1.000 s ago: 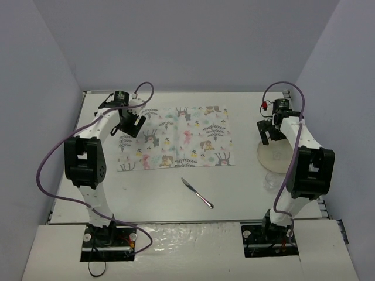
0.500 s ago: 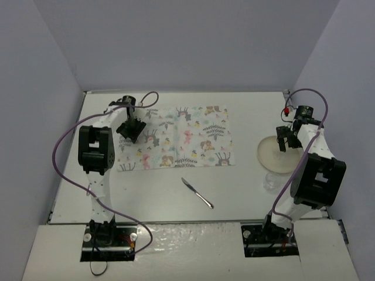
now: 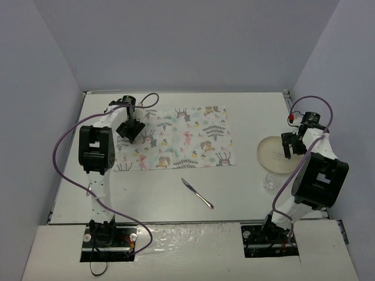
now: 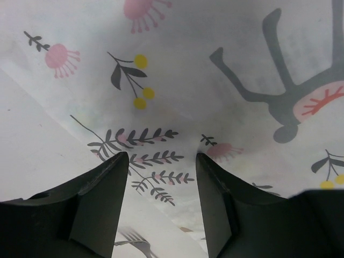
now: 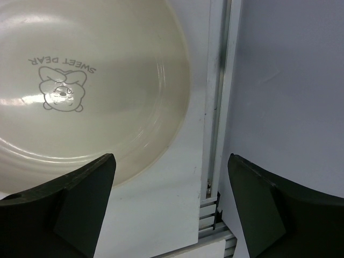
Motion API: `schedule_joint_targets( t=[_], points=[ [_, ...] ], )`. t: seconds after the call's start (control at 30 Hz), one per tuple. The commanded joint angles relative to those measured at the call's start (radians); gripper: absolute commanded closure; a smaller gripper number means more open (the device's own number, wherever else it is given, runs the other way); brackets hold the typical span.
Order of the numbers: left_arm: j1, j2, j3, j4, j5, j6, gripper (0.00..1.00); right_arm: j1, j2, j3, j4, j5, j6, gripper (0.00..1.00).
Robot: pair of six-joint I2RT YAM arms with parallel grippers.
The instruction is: Set the dinner table for one person
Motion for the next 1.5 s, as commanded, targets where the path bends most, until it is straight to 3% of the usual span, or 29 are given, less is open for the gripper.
schedule_joint_targets(
  t=[0.0,0.13,0.33,0.63,0.77,0.9,0.93,1.2,1.47],
  points=[
    [0.022,-0.036,-0.001,-0.012,-0.043,0.021,0.41,-0.019,0.024,-0.003,0.005,-0.043,-0.018,0.18],
    [0.022,-0.049,0.011,0.005,-0.066,-0.003,0.26,-0.020,0.036,-0.012,0.005,-0.090,-0.017,0.18],
    [0.019,-0.090,0.042,0.022,-0.066,-0.053,0.23,-0.021,0.084,0.000,0.010,-0.104,-0.006,0.21],
    [0.019,-0.287,0.012,0.057,-0.007,-0.063,0.22,-0.050,0.114,-0.009,0.039,-0.096,0.020,0.27],
    [0.019,-0.326,-0.022,0.057,-0.018,-0.048,0.22,-0.070,0.147,-0.015,0.046,-0.122,0.031,0.43],
    [0.022,-0.362,-0.055,0.065,-0.039,-0.041,0.22,-0.082,0.190,-0.007,0.049,-0.149,0.034,0.97],
    [0.024,-0.371,-0.066,0.071,-0.041,-0.039,0.22,-0.085,0.199,-0.003,0.048,-0.160,0.037,1.00],
    [0.024,-0.434,-0.128,0.115,-0.076,-0.057,0.22,-0.078,0.237,0.101,0.048,-0.319,0.090,1.00],
    [0.024,-0.475,-0.119,0.108,-0.078,-0.077,0.22,-0.017,0.233,0.224,0.043,-0.334,0.151,1.00]
  ],
)
